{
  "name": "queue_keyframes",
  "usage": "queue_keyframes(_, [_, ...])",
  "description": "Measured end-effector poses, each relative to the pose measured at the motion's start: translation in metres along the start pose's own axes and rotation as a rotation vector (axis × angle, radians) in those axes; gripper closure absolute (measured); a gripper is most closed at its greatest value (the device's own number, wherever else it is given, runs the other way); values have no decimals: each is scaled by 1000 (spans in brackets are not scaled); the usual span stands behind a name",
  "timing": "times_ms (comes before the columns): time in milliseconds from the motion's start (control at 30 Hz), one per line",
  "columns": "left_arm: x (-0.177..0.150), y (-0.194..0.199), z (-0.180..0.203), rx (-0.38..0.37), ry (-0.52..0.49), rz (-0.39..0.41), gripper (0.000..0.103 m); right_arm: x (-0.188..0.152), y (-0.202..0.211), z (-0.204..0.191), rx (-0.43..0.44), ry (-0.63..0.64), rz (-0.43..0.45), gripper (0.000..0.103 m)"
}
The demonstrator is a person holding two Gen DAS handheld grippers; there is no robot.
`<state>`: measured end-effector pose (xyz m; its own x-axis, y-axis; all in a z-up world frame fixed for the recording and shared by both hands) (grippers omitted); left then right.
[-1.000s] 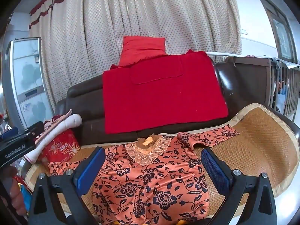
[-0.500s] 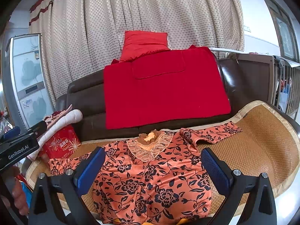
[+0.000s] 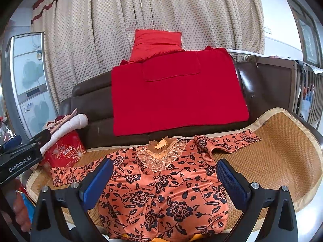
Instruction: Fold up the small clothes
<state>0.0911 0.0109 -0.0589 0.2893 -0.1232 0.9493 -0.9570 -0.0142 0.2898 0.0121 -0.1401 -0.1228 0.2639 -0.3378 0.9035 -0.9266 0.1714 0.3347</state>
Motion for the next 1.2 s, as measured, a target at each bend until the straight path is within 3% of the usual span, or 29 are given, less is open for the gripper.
queue_keyframes(1200, [-12, -23, -5, 3, 1, -40, 0, 1, -22, -8, -11, 7, -29, 0])
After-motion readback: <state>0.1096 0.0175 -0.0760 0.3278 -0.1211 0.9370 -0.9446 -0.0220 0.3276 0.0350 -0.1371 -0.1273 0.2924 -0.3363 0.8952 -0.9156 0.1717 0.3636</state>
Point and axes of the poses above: each gripper's, at about its wrist camera, not at the fingertips, and y roughly against the way its jaws point, z to its right, x to its top, the point moved 5 cm from there along -y, roughly the way its jaws point, and after that the axes turned 5 degrees about z, right-handed, at the moved point
